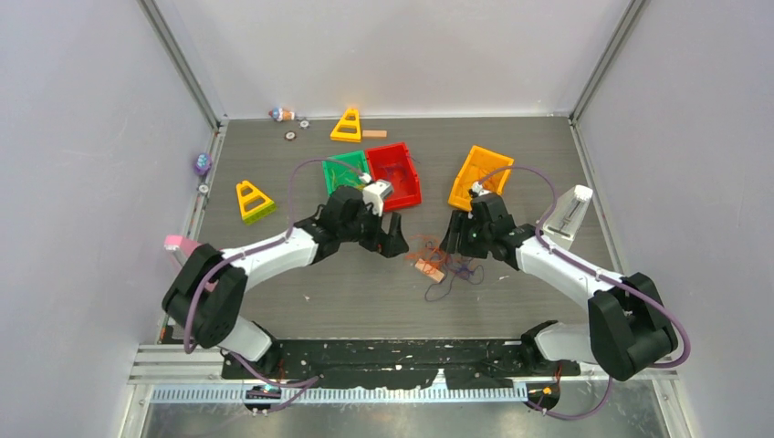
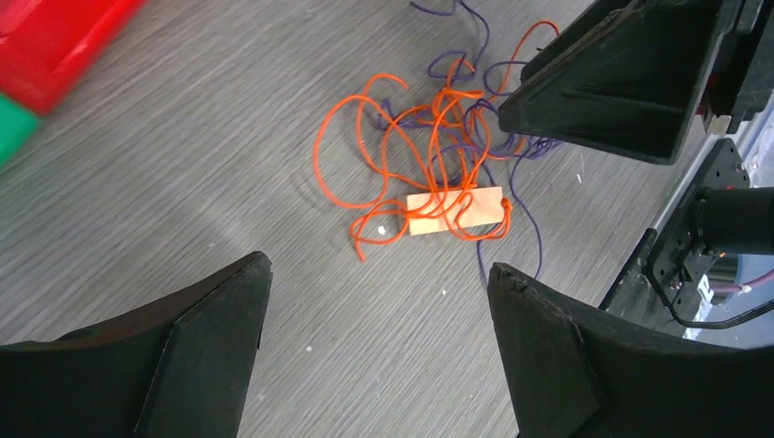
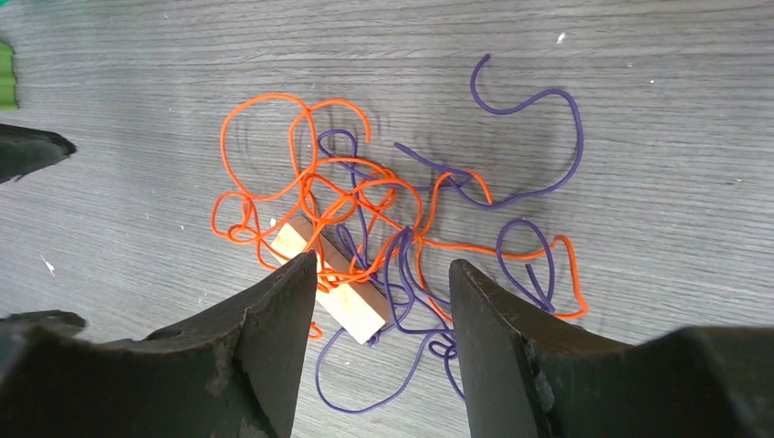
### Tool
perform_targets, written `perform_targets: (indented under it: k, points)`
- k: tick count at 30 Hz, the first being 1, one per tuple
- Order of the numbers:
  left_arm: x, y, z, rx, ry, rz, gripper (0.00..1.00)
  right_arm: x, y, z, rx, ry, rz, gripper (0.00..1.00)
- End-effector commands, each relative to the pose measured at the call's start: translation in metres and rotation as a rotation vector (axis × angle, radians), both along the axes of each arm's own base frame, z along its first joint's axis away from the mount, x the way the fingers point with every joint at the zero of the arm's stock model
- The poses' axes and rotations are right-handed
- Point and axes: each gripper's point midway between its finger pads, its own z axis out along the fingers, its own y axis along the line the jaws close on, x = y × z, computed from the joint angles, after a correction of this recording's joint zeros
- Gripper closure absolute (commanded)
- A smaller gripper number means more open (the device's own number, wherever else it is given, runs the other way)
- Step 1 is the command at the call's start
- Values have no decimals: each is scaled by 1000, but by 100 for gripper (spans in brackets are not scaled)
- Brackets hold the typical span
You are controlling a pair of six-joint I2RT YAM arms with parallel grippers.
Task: Untangle the cables
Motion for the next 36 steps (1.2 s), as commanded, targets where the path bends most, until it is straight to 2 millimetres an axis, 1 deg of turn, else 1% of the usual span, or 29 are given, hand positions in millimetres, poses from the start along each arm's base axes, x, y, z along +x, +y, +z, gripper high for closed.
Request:
perform_targets:
  k: [1, 4, 6, 7, 8, 10, 13, 14, 15, 18, 19, 21, 22, 23, 24, 25, 26, 27, 29, 30, 31, 34, 35, 36]
  points:
    - [-6, -25, -8, 14, 28, -96, 13, 9, -4, 15, -15, -57, -10, 39]
    - [-11, -36, -26, 38, 65, -141, 15, 7, -4, 10, -15, -48, -7, 39]
    - [-15, -44, -35, 49, 87, -168, 17, 5, -3, 6, -9, -41, -1, 39]
    - [-15, -49, -35, 49, 85, -185, 18, 3, -2, 3, -4, -35, 1, 39]
    - [-17, -52, -39, 58, 94, -199, 19, 1, -2, 0, -3, -29, 2, 39]
    - [-16, -59, -43, 76, 105, -221, 24, -2, 0, -3, 6, -22, 9, 39]
    - [-17, -63, -55, 96, 135, -229, 32, -8, 5, -6, 15, -15, 31, 37]
    - [-16, -64, -58, 98, 141, -227, 36, -11, 5, -9, 12, -9, 34, 35]
    - [-15, -65, -60, 98, 145, -223, 43, -14, 7, -11, 12, -5, 39, 34]
    - [-10, -68, -57, 87, 125, -215, 65, -21, 5, -24, -5, 22, 34, 29]
    - [-8, -67, -55, 89, 115, -208, 74, -22, 4, -28, -11, 28, 25, 28]
    - [-4, -65, -53, 95, 93, -199, 96, -23, 0, -36, -31, 44, 7, 28]
    - [-3, -64, -51, 99, 83, -194, 100, -23, -3, -40, -48, 50, -5, 32]
    - [-1, -64, -47, 96, 60, -186, 100, -23, -5, -41, -56, 56, -16, 35]
    - [2, -63, -43, 90, 34, -178, 100, -22, -8, -43, -72, 60, -30, 43]
    - [3, -57, -41, 95, 13, -163, 100, -20, -11, -42, -84, 52, -50, 55]
    - [4, -54, -35, 90, -13, -153, 100, -18, -17, -42, -107, 45, -79, 61]
    - [5, -48, -31, 89, -38, -135, 100, -16, -21, -39, -117, 32, -98, 73]
    - [11, -36, -19, 80, -104, -84, 100, -15, -29, -37, -135, 25, -138, 83]
    - [12, -29, -15, 74, -127, -60, 100, -15, -34, -36, -149, 21, -159, 85]
    - [15, -23, -4, 53, -165, -31, 100, -16, -38, -33, -151, 13, -174, 86]
    - [20, -1, 6, 31, -215, 50, 100, -15, -53, -29, -167, -12, -256, 87]
    - [21, 6, 9, 24, -228, 75, 100, -15, -61, -27, -173, -21, -291, 90]
    - [22, 13, 12, 17, -242, 100, 100, -15, -65, -27, -167, -19, -323, 91]
